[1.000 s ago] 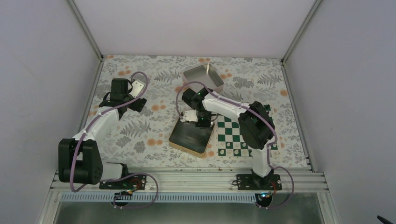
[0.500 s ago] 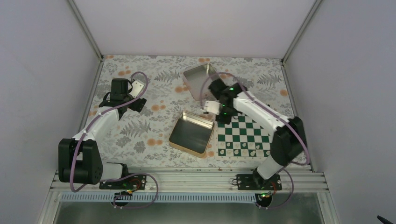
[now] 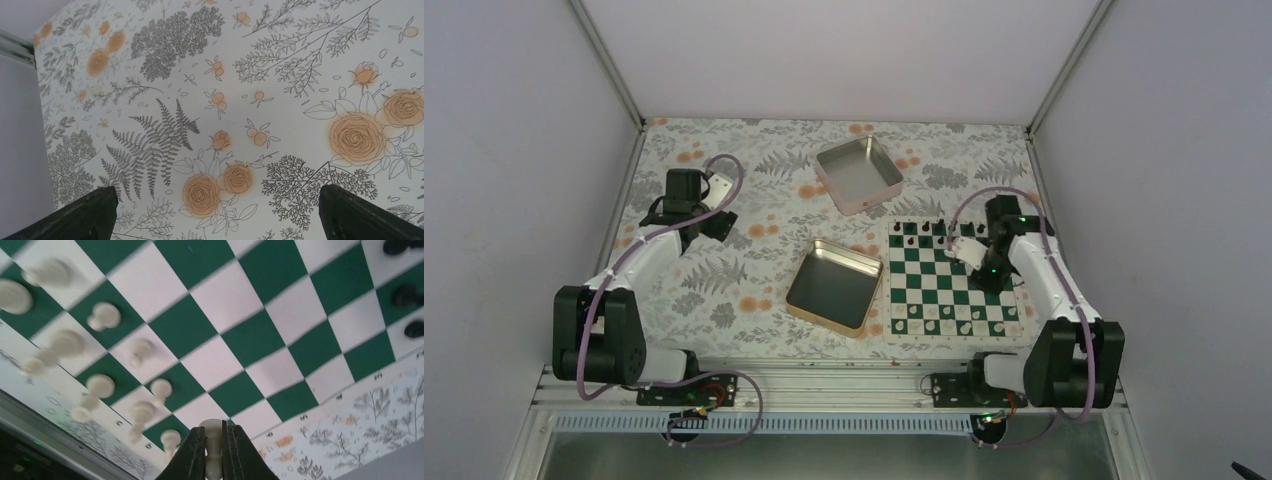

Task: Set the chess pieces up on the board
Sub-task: Place the chess piece on the chessboard.

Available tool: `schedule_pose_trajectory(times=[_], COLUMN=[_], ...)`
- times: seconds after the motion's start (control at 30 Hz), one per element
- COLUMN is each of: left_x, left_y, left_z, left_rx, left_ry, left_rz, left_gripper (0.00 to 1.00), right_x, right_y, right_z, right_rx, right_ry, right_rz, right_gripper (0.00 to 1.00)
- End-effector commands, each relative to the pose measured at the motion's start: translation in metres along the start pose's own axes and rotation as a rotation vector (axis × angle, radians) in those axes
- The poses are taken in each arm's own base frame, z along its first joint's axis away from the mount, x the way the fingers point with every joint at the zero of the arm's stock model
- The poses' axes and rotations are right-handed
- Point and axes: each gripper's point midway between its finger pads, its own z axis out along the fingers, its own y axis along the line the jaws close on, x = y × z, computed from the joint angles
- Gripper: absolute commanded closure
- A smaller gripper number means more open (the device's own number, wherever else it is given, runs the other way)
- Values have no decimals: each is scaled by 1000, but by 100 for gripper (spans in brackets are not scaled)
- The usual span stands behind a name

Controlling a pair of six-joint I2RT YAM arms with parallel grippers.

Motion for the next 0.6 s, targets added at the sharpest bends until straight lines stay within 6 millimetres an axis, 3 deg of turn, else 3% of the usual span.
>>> schedule_pose_trajectory(times=[0.0,0.2,0.57], left_x=[6,18,47], left_y=[0,-3,-2], left_z=[9,18,34], left_rx=[-13,-12,-25], left_ry=[30,57,136], left_rz=[21,38,45], left_gripper=[0,0,0], right_x=[23,51,57], right_y=[-18,-32,-11], right_z=[5,17,54], right_rx=[33,25,-15], right_ry=[-25,-66,-122], right_rz=[-29,5,-53], right_gripper=[95,95,95])
